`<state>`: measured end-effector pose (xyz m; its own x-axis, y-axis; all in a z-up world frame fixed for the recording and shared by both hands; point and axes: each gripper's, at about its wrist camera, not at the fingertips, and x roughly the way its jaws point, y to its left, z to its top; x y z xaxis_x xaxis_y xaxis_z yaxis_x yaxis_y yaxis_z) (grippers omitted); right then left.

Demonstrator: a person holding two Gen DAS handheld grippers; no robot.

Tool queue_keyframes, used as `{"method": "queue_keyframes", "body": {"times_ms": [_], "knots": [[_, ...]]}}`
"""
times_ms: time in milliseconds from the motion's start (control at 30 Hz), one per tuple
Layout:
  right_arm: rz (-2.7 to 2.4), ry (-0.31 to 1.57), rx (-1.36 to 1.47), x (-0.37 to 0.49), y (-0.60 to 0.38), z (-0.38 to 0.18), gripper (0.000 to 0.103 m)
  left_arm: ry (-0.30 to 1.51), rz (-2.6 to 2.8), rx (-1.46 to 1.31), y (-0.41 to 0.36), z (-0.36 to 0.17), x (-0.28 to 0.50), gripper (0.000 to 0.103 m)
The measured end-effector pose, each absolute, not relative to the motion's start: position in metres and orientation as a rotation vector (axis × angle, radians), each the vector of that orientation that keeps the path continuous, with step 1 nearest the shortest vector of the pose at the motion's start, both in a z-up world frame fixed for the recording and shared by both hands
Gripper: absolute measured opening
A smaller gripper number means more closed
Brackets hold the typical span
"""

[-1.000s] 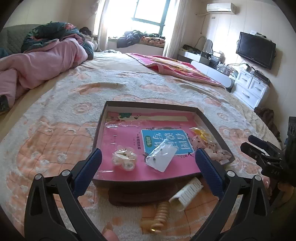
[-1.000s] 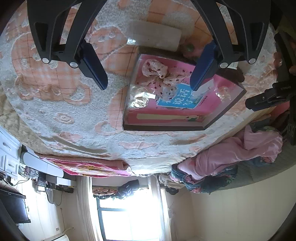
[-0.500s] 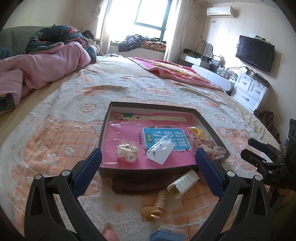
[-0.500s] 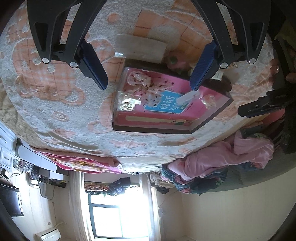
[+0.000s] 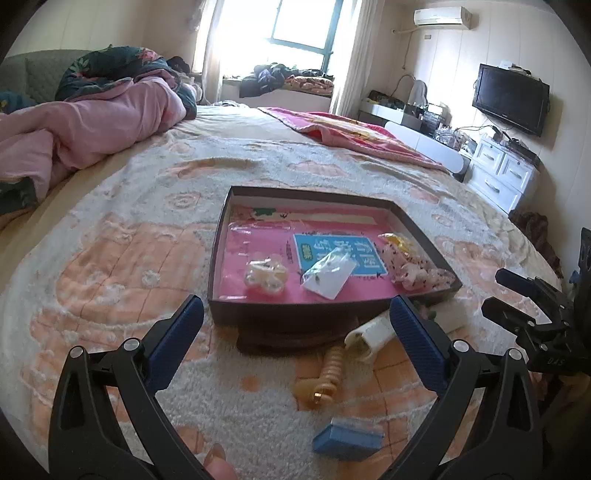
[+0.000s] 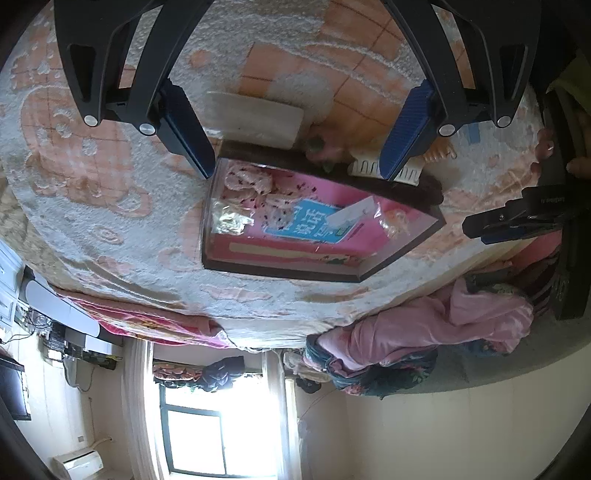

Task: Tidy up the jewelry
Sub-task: 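Pull both open tools back from the tray toward the remaining items, then grasp the coiled orange hair tie with the left tool while the right tool grasps the pink fuzzy strawberry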

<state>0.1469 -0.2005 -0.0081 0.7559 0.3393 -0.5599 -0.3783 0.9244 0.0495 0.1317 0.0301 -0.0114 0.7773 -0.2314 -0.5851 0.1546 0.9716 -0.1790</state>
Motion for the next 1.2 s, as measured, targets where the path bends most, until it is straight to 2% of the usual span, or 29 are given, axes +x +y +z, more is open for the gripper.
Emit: {"method": "queue_keyframes", "body": {"times_ms": [700,1100,1200], "knots": [[0.455,0.638,-0.154,0.136,-0.173,-0.027,0.088,0.733,-0.242,-0.055,0.021,-0.035,0.125,0.091],[0.463,0.669,-0.194,0.141,-0.169,-0.041,0.077,0.815,-0.303,-0.010,0.006,-0.055,0.131,0.066],[0.464,0.674,-0.197,0.142,-0.168,-0.043,0.075,0.838,-0.323,0.003,0.002,-0.061,0.133,0.056]]}}
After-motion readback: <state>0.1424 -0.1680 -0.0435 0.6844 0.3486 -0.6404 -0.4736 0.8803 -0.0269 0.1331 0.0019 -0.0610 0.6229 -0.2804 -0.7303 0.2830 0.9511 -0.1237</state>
